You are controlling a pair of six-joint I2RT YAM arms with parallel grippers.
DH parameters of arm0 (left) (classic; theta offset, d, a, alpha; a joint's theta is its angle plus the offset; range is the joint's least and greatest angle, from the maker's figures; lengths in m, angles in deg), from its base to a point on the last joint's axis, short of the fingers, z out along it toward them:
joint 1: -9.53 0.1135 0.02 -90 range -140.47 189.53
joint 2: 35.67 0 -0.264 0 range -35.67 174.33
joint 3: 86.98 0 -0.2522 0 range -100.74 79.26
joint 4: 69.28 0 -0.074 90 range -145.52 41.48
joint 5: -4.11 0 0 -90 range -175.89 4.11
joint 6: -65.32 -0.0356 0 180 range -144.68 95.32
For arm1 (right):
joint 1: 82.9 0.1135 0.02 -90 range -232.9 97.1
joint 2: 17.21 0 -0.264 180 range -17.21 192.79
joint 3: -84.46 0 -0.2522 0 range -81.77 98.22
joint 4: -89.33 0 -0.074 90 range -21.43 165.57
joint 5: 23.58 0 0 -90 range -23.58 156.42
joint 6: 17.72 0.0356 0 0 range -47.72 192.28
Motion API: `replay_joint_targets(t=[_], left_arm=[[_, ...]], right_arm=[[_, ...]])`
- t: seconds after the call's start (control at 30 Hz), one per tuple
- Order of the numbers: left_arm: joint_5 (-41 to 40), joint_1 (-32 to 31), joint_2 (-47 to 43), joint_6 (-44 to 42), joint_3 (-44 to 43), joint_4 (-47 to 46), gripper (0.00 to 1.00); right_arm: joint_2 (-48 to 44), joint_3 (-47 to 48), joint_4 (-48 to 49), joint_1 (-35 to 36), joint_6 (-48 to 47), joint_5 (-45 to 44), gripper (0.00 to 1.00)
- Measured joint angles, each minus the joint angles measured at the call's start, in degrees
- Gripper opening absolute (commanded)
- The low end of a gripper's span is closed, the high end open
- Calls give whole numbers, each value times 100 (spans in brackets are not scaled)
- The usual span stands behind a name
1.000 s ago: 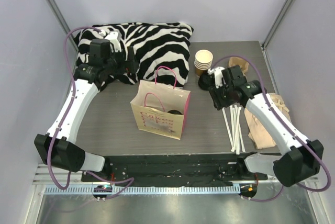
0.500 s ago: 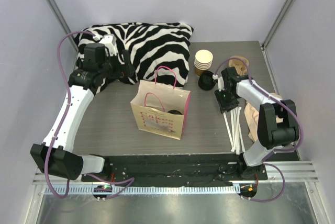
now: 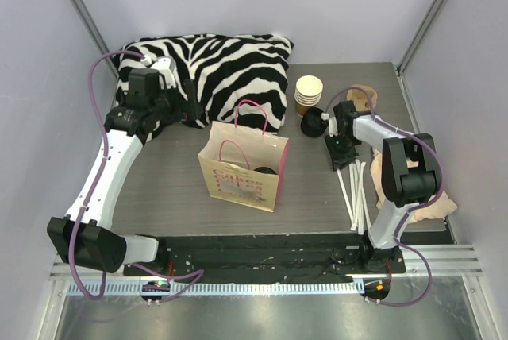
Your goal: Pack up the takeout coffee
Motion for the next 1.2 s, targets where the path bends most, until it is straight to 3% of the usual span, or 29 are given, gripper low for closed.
replay_joint_targets(t=[0.13,0.23,0.63,0.9,1.2], left_arm=[[-22,42,15,-2,0,4,100],[-35,68,87,-2,-7,4,100],[13,76,459,39,-142,-4,100],[22,76,614,46,-291,-118,100],[33,79,1084,61,-584,-208,100]], right_arm=[[9,15,-2,-2,125,107,16],[-9,17,35,-22,271,315,2],[-1191,927,20,-50,588,1266,1],[-2264,2868,-13,-87,579,2430,1],[-1917,5488,1027,-37,1307,4214,1]])
